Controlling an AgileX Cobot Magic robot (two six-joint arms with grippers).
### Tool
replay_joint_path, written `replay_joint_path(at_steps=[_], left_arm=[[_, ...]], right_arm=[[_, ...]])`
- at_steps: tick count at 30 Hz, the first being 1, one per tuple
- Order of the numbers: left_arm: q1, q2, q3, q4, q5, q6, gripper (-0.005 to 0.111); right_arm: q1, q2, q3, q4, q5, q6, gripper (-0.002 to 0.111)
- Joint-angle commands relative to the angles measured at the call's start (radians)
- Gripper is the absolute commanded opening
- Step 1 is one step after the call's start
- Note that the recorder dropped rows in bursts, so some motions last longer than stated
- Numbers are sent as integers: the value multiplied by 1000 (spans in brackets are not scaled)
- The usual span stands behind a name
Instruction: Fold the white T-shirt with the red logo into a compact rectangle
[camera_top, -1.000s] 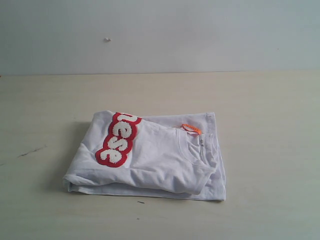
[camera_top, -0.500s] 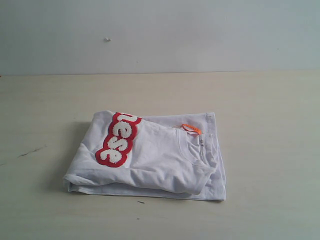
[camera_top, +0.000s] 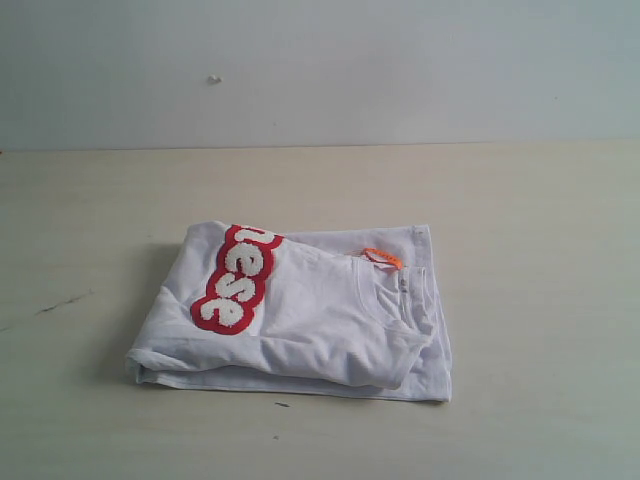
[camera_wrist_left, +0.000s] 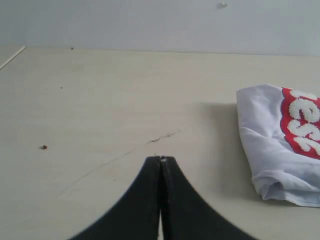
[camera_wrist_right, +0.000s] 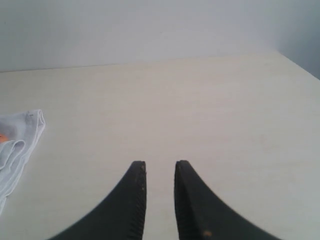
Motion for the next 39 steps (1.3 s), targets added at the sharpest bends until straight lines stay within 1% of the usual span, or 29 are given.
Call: replay_joint_path(at_steps=[1, 10, 14, 21, 23, 32, 39], left_arm=[[1, -5, 2, 2, -14, -1, 0], [1, -5, 2, 2, -14, -1, 0], [1, -5, 2, 2, -14, -1, 0], [1, -5, 2, 2, -14, -1, 0], [1, -5, 2, 2, -14, -1, 0], [1, -5, 2, 2, -14, -1, 0], [1, -5, 2, 2, -14, -1, 0]], right_arm=[[-5, -5, 7, -10, -32, -1, 22], [-5, -5, 7, -8, -45, 1, 22], [-5, -5, 7, 21, -45, -6, 22], [-5, -5, 7, 247, -52, -221, 22], [-5, -5, 7, 277, -53, -261, 22], [-5, -5, 7, 284, -53, -277, 22], [-5, -5, 7, 284, -53, -325, 22]])
